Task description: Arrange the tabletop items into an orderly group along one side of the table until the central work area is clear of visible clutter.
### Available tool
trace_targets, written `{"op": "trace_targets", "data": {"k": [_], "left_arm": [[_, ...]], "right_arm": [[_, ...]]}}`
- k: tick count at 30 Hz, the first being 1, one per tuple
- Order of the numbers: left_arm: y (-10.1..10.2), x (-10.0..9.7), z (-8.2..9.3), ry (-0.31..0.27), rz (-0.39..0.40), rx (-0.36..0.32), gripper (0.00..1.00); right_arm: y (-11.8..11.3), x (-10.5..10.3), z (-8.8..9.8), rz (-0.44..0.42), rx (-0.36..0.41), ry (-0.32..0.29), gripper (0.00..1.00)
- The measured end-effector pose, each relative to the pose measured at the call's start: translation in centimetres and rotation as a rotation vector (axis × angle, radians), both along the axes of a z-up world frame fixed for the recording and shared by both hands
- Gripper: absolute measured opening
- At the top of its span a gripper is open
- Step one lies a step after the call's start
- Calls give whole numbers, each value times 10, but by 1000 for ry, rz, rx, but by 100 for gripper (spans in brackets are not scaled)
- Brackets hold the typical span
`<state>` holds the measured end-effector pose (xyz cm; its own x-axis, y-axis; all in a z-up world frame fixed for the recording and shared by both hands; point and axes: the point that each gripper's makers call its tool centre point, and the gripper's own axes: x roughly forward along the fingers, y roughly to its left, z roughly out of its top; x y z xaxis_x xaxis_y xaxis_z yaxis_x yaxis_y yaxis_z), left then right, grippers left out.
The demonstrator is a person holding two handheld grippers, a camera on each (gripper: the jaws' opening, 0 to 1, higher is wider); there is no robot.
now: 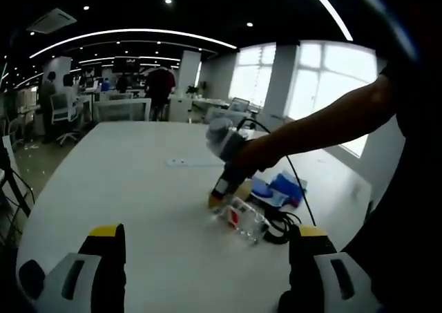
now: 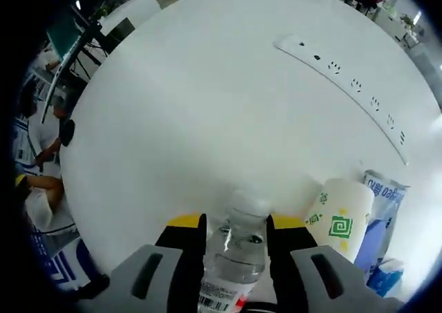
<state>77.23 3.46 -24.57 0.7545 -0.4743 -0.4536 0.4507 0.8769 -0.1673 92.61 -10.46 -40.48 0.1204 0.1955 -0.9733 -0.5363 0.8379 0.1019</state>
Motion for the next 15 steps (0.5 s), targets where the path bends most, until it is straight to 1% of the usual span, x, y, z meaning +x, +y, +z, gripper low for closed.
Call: {"op": "trace_targets", "data": {"k": [2,6,9,11,13,15], "left_arm": [[1,-1,-2,8,-3,9,97],[0,-2,-2,9,-3,8,97],[3,-2,-1,9,4,10,97],[3,-1,-1,7,6,5,97],[4,0,-2,7,6,6,97],[4,1,-3,7,5,6,97]], "right_arm": [[-1,1,-1,-22,4,4,29],[-2,2,-1,-60,8,11,28],[-2,1,3,-53,2,17,27],[-5,3,7,-66,1,12,24],[-6,2,6,-103,6,31,24],[-6,-1,7,-104,4,40,24]]}}
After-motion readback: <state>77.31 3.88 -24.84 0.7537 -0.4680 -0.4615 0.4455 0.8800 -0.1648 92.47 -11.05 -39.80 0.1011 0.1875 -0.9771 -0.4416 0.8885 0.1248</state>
